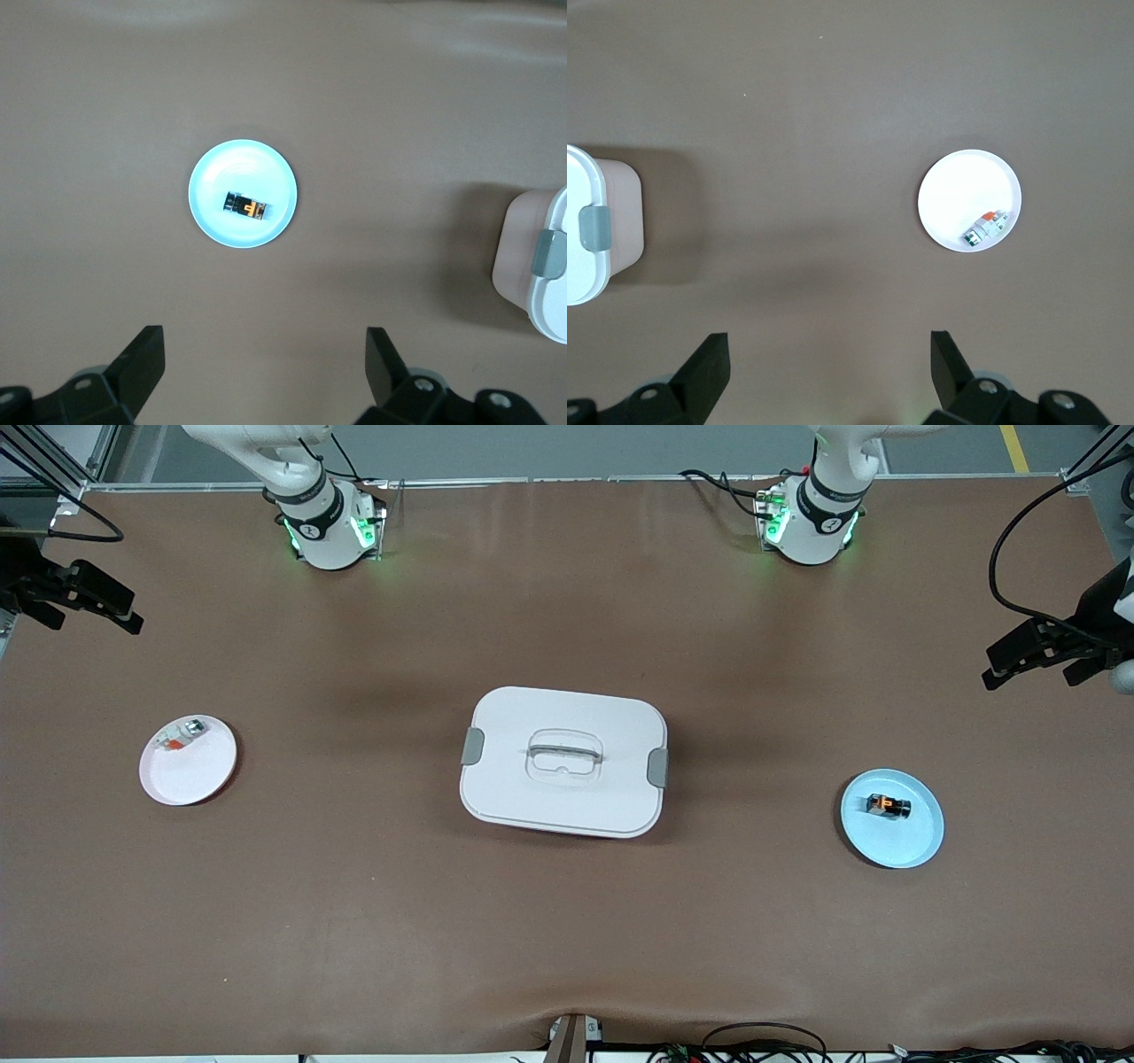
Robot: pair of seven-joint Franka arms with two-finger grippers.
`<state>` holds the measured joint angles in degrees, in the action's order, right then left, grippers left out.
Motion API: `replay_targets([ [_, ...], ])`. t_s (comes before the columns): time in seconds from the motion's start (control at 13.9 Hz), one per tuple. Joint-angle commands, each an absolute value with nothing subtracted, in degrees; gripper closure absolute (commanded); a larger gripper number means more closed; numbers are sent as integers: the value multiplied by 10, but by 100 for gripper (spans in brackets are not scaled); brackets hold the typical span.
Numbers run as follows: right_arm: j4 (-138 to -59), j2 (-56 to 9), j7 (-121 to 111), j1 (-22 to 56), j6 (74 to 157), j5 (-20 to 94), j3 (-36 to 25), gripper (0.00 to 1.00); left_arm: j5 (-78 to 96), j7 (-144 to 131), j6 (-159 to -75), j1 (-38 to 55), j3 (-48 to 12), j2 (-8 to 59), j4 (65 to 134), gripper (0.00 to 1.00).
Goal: Transfer orange switch to right arm and place
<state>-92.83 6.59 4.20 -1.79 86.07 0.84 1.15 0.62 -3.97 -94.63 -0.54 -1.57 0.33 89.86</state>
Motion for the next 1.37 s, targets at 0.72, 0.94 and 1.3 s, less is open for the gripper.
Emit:
replay_targets([
  [0.72,-927,73,39,-20,861,6,12,0,-43,61,-1098,-32,-17,4,1095,0],
  [0.94,-926,73,39,-20,860,7,12,0,-43,118,-1137,-61,-18,4,1128,0],
  [1.3,-926,73,39,-20,860,8,12,0,-43,163,-1228,-88,-18,25,1177,0],
])
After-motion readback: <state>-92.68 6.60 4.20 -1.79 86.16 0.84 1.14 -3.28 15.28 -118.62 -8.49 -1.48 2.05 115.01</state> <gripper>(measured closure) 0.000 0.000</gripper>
